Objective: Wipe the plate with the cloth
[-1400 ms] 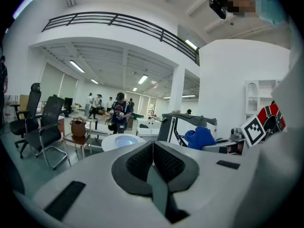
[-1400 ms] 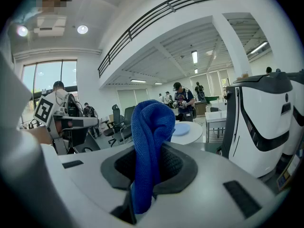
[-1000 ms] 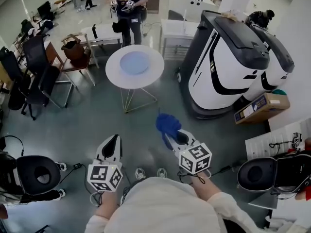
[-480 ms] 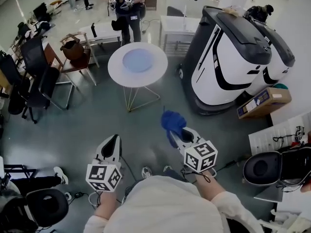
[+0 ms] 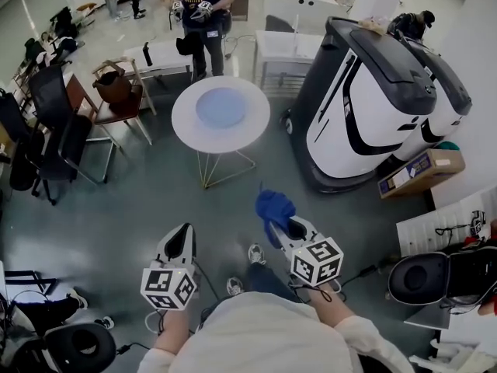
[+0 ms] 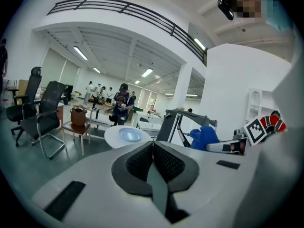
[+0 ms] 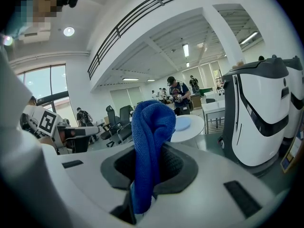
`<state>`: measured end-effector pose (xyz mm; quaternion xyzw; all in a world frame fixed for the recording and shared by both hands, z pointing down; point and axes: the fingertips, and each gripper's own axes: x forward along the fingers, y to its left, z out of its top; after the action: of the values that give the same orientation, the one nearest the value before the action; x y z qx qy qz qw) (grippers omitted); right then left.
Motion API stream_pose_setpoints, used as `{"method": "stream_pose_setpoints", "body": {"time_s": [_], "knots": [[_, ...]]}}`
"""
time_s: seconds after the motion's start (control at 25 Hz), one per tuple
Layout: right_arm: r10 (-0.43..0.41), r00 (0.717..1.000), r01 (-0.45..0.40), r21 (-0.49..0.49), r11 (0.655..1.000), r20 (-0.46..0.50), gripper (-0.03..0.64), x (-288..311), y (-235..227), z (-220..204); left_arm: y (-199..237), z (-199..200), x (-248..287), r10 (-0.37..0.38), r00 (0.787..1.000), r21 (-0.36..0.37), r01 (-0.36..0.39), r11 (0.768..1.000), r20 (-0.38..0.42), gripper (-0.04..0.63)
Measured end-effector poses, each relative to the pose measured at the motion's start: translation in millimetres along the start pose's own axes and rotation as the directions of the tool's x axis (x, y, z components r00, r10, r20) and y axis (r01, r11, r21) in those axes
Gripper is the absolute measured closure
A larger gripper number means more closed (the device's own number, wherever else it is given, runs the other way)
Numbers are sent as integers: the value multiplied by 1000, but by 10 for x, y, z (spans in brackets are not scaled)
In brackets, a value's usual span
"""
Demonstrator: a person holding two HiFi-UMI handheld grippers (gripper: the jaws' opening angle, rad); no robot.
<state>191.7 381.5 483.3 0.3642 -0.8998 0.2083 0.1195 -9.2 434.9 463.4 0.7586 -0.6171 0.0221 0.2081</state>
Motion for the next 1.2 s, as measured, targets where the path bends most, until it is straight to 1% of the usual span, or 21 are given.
{"method": "stream_pose_setpoints", "body": {"time_s": [0.12,0.36,0.72,0.84,0.96,1.2], "knots": [[4,1000,-4,-5,1000,12,528,157,-176,152,12,119,201,6,1000,0,-6,1000,13,563],[44,999,-44,-7,999,11,528,494,-491,357,57,290,655,37,999,-7,-37,999,33,563],[110,994,-110,-18,994,-5,528,878,-997,572,52,388,1186,116,992,-25,-115,993,48,563],[128,992,-128,-24,991,-17,528,986,-1105,594,60,373,1311,132,990,-39,-131,991,48,563],[137,990,-137,-18,990,-25,528,1071,-1172,602,76,326,1398,143,989,-45,-142,989,29,563],[127,991,-127,-15,992,-35,528,1305,-1229,663,278,405,1540,150,988,-55,-149,987,29,563]]}}
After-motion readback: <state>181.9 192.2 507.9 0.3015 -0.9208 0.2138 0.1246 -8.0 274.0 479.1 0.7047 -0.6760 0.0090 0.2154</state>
